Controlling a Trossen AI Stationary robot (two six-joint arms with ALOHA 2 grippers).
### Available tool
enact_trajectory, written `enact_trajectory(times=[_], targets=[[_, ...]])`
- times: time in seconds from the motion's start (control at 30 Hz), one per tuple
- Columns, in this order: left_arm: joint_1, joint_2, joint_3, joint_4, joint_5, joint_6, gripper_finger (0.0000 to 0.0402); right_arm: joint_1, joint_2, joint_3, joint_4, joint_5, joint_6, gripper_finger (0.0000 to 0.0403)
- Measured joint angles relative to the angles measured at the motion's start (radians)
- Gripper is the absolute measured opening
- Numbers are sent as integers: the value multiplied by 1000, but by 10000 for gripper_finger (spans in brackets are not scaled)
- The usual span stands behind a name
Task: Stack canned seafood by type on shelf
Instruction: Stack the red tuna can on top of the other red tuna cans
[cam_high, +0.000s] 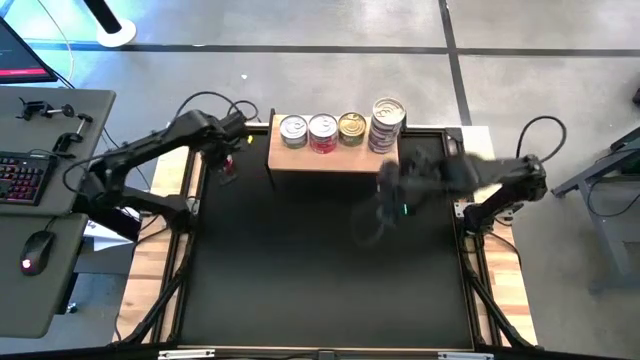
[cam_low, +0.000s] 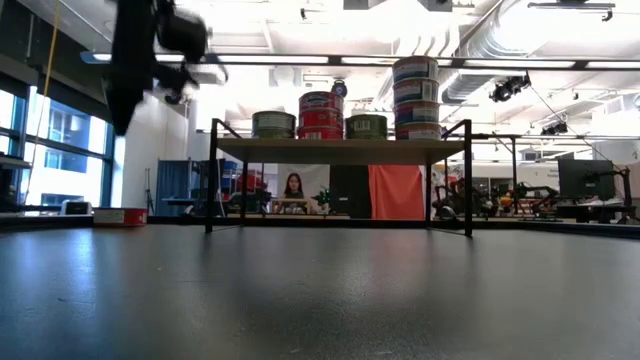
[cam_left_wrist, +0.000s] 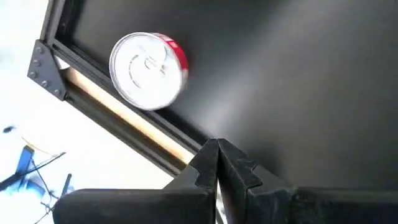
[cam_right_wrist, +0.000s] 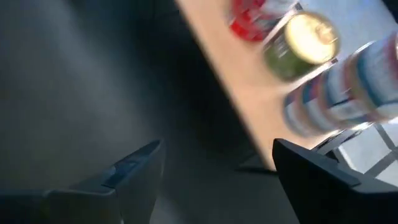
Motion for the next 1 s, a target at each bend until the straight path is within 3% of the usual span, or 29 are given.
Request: enact_trajectory(times=[0.13,0.3,0.5,0.83,1.0], targets=[[102,77,-106,179,-29,67,0,165,-2,-129,10,57,217,289],[130,162,-176,348,-209,100,0,326,-2,-286,128,37,490,289],[161,245,-240,464,-255,104,0,427,-2,-376,268,30,699,289],[187,291,-343,526,-272,67,0,431,-2,-381,346,35,727,288],[131,271,-345,450,-195,-41,0,410,-2,-381,359,37,651,288]])
